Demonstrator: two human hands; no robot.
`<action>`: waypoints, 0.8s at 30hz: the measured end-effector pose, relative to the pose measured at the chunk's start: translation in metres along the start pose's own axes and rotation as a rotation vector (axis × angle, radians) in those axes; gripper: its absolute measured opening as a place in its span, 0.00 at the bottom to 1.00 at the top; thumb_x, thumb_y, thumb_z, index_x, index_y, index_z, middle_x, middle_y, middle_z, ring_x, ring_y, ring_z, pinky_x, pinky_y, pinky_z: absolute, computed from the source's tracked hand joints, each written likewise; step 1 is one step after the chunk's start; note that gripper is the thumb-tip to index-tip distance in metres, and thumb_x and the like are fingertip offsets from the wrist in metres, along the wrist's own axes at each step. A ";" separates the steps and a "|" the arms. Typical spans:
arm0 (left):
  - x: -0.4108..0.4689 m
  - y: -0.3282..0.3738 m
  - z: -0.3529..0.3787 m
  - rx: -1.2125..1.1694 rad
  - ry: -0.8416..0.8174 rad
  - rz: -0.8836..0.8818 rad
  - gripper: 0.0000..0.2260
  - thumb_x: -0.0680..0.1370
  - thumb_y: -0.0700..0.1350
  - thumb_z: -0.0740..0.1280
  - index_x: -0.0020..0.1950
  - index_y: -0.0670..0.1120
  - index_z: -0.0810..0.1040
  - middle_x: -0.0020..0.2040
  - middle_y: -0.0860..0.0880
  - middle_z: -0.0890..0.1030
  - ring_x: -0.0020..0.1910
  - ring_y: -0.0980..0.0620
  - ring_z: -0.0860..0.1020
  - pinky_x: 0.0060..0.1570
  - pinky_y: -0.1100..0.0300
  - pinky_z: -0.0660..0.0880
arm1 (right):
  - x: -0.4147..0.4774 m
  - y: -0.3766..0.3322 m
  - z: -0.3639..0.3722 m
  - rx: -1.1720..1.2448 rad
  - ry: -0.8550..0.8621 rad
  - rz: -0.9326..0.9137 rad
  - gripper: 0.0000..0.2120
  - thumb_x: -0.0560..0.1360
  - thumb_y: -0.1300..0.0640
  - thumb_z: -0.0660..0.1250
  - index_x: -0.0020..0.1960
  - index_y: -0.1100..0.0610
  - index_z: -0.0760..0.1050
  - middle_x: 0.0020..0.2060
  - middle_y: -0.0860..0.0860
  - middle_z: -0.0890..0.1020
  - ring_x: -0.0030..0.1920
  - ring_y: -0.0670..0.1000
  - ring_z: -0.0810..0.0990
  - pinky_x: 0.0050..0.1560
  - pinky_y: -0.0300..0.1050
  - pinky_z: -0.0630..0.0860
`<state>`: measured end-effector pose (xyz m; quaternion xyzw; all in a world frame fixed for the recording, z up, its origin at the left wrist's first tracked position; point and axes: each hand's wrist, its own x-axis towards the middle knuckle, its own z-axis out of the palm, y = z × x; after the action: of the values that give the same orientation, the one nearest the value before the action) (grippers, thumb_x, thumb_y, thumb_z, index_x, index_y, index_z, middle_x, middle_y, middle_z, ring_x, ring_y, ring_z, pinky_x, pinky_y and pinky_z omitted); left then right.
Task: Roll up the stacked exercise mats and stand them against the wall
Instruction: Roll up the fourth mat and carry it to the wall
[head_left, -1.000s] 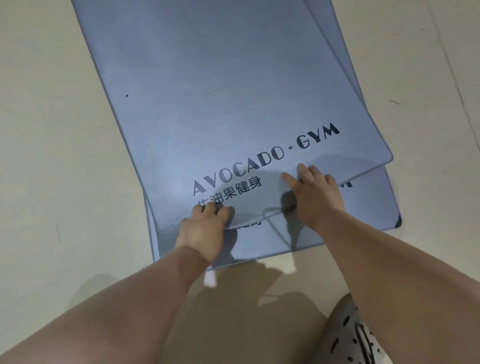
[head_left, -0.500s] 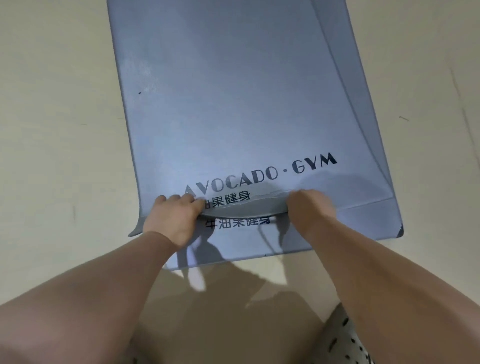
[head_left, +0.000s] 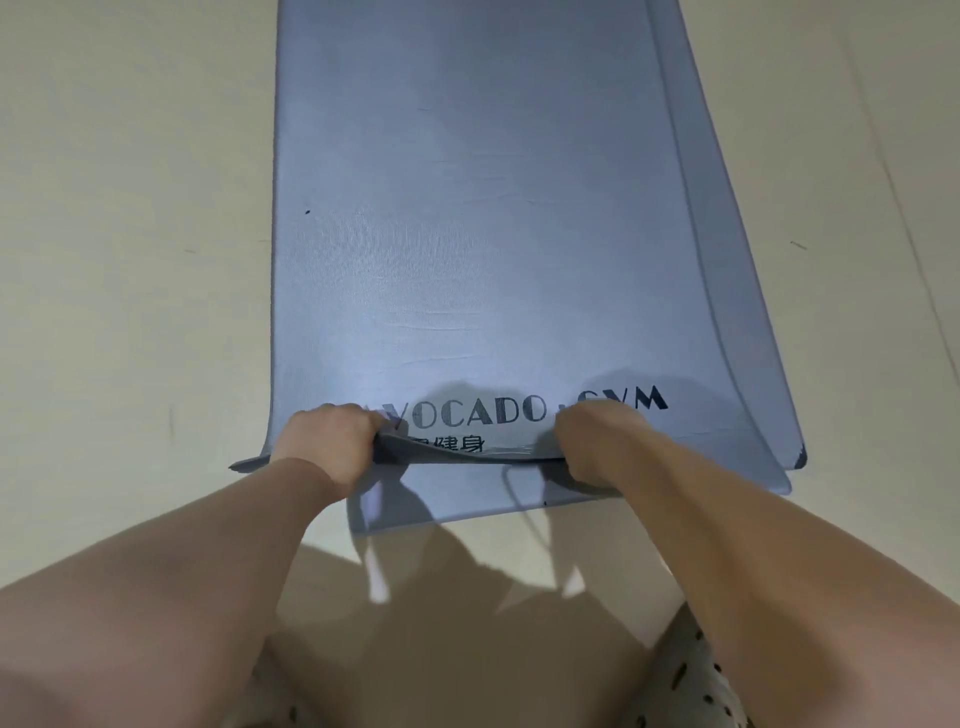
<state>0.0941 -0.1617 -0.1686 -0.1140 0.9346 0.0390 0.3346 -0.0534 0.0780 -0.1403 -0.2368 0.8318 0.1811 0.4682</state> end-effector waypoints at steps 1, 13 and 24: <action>0.002 -0.005 -0.002 -0.044 -0.015 -0.008 0.12 0.78 0.46 0.61 0.58 0.58 0.78 0.50 0.51 0.80 0.49 0.45 0.78 0.44 0.55 0.71 | 0.001 0.004 -0.002 0.018 0.067 0.003 0.08 0.75 0.62 0.69 0.54 0.56 0.78 0.52 0.52 0.82 0.44 0.53 0.78 0.42 0.46 0.75; 0.056 -0.038 -0.047 -0.043 0.136 -0.382 0.07 0.74 0.39 0.61 0.47 0.50 0.75 0.44 0.48 0.76 0.48 0.44 0.72 0.52 0.51 0.65 | 0.010 0.000 0.021 -0.225 1.075 -0.223 0.33 0.70 0.69 0.61 0.72 0.49 0.75 0.72 0.60 0.73 0.72 0.66 0.71 0.70 0.70 0.61; 0.082 -0.050 -0.051 -0.268 -0.063 -0.421 0.07 0.79 0.44 0.58 0.47 0.46 0.75 0.41 0.48 0.75 0.46 0.43 0.77 0.45 0.53 0.71 | 0.018 -0.023 0.053 -0.443 0.839 -0.220 0.35 0.78 0.65 0.48 0.84 0.63 0.44 0.82 0.61 0.37 0.82 0.62 0.35 0.75 0.69 0.25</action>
<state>0.0131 -0.2336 -0.1812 -0.3481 0.8659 0.0955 0.3461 -0.0121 0.0827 -0.1838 -0.4698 0.8603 0.1922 0.0473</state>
